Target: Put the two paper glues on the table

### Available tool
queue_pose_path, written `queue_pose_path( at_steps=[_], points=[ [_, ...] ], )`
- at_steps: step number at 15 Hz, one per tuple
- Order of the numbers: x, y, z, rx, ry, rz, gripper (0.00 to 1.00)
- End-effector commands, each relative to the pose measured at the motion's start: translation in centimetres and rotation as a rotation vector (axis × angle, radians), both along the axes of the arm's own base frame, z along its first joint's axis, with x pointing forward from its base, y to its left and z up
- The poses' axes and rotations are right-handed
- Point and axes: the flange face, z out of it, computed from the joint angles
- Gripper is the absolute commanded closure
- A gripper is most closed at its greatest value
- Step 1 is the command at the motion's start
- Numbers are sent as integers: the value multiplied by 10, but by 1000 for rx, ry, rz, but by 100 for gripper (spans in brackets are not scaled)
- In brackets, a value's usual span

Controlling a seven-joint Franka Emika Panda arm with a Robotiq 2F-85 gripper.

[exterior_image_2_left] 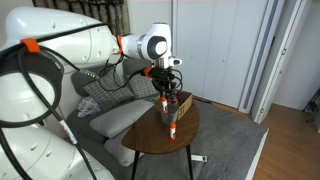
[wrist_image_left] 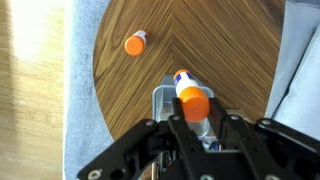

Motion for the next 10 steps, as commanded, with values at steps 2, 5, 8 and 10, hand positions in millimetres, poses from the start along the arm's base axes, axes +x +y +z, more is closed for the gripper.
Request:
queue_pose_path(
  at_steps=[2,5,8,10],
  points=[
    [-19,6,-22,8,99,103,92],
    [-26,14,-57,-1,114,196,92],
    [-32,25,-94,-19,115,247,92],
    [-35,30,-116,-32,90,276,92]
  ],
)
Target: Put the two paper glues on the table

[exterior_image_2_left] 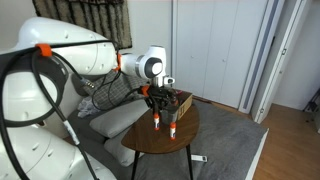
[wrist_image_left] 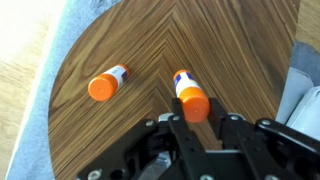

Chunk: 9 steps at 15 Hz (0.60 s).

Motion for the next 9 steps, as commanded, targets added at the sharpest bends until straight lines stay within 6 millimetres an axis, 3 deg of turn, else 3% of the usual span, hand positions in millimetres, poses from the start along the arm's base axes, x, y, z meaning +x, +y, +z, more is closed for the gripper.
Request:
queue_pose_path(
  at_steps=[1,5,6,9],
  points=[
    [-17,10,-30,-13,-62,62,92],
    [-21,12,-43,-5,-119,66,92],
    [-23,13,-41,-6,-129,62,45],
    [-29,11,-35,-3,-156,74,31]
  ],
)
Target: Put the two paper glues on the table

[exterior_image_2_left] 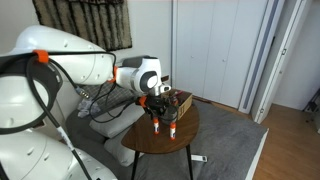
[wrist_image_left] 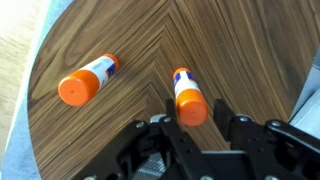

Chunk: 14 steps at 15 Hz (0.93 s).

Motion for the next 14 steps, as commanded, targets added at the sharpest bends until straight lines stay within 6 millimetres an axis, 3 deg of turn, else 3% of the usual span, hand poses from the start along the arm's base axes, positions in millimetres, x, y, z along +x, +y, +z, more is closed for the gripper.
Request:
queue_pose_path(
  at_steps=[1,4,5,10,14],
  points=[
    [-16,-1,9,-13,-45,24,23],
    [-21,-8,35,-32,-85,7,3],
    [-23,-11,44,-34,-97,1,0],
    [-29,-39,86,-33,-109,-74,0],
    [-29,-58,104,-29,-65,-121,0]
  ],
)
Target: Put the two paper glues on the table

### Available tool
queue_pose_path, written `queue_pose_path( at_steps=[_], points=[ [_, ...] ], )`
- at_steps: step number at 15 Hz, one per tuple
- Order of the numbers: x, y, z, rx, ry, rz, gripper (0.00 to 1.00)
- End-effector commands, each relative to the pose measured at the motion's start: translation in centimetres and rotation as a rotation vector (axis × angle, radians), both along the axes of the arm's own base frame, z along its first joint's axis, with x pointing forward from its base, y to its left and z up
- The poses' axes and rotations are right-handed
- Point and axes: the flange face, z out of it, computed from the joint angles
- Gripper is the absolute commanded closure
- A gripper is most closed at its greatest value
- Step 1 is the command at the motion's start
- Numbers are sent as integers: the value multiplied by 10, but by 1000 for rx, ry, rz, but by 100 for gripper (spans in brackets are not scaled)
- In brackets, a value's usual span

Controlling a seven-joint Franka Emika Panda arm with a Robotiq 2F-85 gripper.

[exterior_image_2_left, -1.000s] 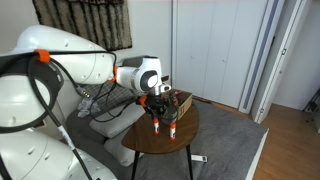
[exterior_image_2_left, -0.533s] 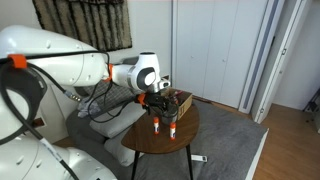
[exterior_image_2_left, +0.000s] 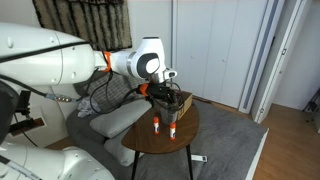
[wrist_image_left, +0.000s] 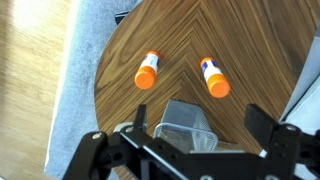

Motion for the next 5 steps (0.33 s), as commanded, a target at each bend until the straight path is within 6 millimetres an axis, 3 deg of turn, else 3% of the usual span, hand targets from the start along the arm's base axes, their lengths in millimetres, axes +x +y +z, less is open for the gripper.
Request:
queue_pose_path(
  at_steps=[1,2,5],
  points=[
    [-2,-13,16,-5,38,-30,0],
    [-1,-7,8,6,16,-18,0],
    [-1,-8,7,8,21,-19,0]
  ],
)
